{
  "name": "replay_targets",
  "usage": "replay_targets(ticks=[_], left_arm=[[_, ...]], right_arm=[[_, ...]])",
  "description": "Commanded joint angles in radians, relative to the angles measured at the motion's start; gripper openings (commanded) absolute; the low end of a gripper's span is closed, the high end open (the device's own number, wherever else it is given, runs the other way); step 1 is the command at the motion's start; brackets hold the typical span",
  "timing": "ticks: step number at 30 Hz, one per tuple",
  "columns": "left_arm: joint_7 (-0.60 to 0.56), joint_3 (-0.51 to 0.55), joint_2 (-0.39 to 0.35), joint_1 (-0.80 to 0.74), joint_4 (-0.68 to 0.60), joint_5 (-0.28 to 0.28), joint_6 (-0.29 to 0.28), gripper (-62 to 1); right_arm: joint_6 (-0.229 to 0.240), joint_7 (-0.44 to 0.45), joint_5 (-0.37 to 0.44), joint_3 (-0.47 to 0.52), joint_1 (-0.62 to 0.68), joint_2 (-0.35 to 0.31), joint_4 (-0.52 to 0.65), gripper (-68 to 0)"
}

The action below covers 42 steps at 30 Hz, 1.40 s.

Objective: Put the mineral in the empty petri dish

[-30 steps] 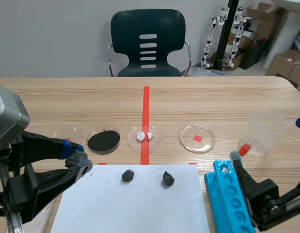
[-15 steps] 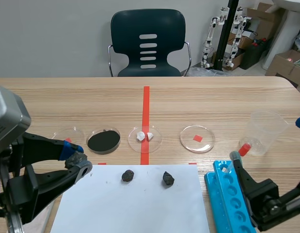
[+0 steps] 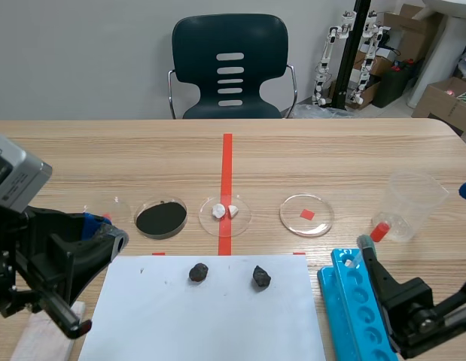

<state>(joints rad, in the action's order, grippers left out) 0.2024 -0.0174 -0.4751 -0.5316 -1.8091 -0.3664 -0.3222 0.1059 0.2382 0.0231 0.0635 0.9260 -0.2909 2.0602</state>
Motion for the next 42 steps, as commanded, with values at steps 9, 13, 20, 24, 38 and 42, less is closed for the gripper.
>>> replay_targets(ticks=[9, 13, 20, 24, 38, 42], left_arm=[[-0.014, -0.007, 0.108, 0.199, 0.178, -0.072, 0.140, -46.8], [0.071, -0.026, 0.134, 0.322, 0.260, -0.071, 0.161, -46.8], [0.259, -0.063, 0.175, 0.565, 0.400, -0.033, 0.251, -46.8], [0.309, -0.063, 0.192, 0.668, 0.510, -0.033, 0.257, -46.8], [0.344, -0.063, 0.231, 0.901, 0.887, -0.010, 0.257, -46.8], [0.340, -0.063, 0.231, 0.917, 0.959, -0.006, 0.257, -46.8]], right_arm=[[-0.004, 0.015, 0.006, 0.003, -0.002, 0.000, 0.018, 0.4], [-0.004, 0.015, 0.006, 0.003, -0.002, 0.000, 0.018, 0.4], [-0.004, 0.015, 0.006, 0.003, -0.002, 0.000, 0.018, 0.4], [-0.004, 0.015, 0.006, 0.003, -0.002, 0.000, 0.018, 0.4], [-0.003, 0.015, 0.006, 0.003, -0.002, 0.000, 0.018, 0.4], [-0.003, 0.015, 0.006, 0.003, -0.002, 0.000, 0.018, 0.4]])
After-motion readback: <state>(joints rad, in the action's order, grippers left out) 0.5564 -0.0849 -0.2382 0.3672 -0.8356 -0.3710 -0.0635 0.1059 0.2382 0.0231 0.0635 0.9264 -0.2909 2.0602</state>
